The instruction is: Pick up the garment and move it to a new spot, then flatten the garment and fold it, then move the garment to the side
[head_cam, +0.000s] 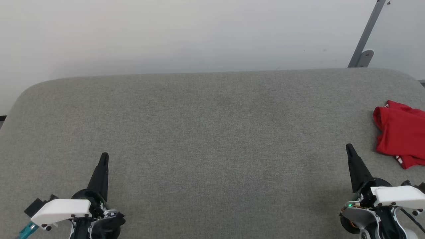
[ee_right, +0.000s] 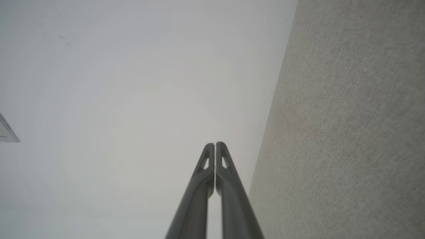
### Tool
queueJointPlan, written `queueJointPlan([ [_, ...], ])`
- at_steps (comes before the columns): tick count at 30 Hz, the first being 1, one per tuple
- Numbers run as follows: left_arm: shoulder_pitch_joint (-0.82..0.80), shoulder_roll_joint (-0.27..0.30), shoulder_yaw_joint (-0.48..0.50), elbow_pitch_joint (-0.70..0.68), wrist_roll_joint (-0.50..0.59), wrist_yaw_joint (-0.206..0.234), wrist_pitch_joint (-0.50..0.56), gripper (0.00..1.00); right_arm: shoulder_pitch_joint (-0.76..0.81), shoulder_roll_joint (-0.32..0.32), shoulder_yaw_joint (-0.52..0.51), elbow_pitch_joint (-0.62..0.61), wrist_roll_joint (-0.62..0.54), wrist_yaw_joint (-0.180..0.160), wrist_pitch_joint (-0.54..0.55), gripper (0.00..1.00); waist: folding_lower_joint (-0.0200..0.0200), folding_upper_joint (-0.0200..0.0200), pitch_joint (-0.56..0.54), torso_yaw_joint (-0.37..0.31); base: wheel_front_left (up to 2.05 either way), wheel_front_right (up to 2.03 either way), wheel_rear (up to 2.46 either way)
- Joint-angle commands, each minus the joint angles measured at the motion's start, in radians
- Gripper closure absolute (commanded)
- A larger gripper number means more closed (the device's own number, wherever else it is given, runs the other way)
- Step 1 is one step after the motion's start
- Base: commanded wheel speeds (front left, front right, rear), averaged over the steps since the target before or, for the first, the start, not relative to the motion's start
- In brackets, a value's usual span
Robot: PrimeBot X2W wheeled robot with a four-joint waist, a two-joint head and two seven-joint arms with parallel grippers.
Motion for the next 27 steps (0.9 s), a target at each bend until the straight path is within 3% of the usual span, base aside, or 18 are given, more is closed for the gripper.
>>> queueJointPlan([
  [1, -0.013, 0.0, 0.003, 0.0, 0.001, -0.005, 0.004, 1.0, -0.004, 0.001, -0.001, 0.002, 0.004, 0.0, 0.002, 1.0, 0.0, 0.0, 0.0, 0.0, 0.0, 0.0, 0.0],
  [27, -0.013, 0.0, 0.004, 0.0, 0.001, -0.005, 0.004, 1.0, -0.004, 0.001, -0.001, 0.002, 0.004, 0.0, 0.001, 1.0, 0.0, 0.0, 0.0, 0.0, 0.0, 0.0, 0.0],
])
